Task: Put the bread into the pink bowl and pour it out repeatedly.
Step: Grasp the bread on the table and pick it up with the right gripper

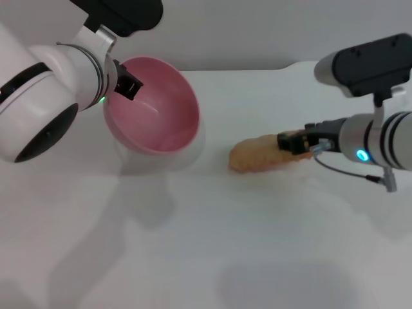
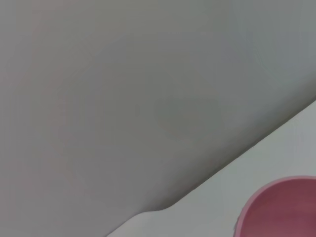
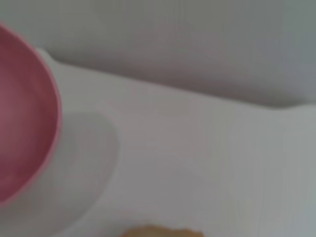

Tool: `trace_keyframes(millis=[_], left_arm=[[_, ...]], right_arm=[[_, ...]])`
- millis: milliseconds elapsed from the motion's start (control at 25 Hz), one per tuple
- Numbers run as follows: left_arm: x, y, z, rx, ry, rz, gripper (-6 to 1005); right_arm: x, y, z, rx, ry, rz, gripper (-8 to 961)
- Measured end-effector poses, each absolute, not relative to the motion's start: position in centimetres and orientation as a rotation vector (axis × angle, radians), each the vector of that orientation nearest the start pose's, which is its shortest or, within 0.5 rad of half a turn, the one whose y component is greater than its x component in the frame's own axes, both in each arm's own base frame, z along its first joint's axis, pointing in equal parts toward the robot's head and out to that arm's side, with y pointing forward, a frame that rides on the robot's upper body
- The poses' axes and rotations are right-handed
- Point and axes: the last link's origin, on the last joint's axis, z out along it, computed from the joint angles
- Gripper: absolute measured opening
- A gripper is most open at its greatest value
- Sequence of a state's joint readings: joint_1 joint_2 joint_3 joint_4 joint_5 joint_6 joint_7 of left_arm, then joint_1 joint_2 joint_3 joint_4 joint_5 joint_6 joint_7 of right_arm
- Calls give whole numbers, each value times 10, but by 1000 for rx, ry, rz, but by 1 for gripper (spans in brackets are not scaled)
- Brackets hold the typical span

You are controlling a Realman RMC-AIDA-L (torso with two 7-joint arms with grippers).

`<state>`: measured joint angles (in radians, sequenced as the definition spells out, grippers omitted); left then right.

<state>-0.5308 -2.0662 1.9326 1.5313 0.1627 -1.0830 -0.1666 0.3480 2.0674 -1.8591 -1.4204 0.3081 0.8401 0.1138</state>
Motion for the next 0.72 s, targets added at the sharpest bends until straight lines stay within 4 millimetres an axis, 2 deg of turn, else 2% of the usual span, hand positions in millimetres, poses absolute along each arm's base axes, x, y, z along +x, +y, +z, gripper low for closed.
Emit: trace_keyframes(millis=[320, 640, 720], left_arm=[[-135, 380, -19, -1993, -550, 295, 72], [-148, 380, -28, -2003, -596, 334, 73], [-149, 381, -28, -2000, -603, 335, 73]], right_arm=[[166, 346, -20, -2104, 956, 31, 527], [129, 335, 7, -2105, 848, 86, 400], [129, 335, 8, -2101, 845, 80, 300]])
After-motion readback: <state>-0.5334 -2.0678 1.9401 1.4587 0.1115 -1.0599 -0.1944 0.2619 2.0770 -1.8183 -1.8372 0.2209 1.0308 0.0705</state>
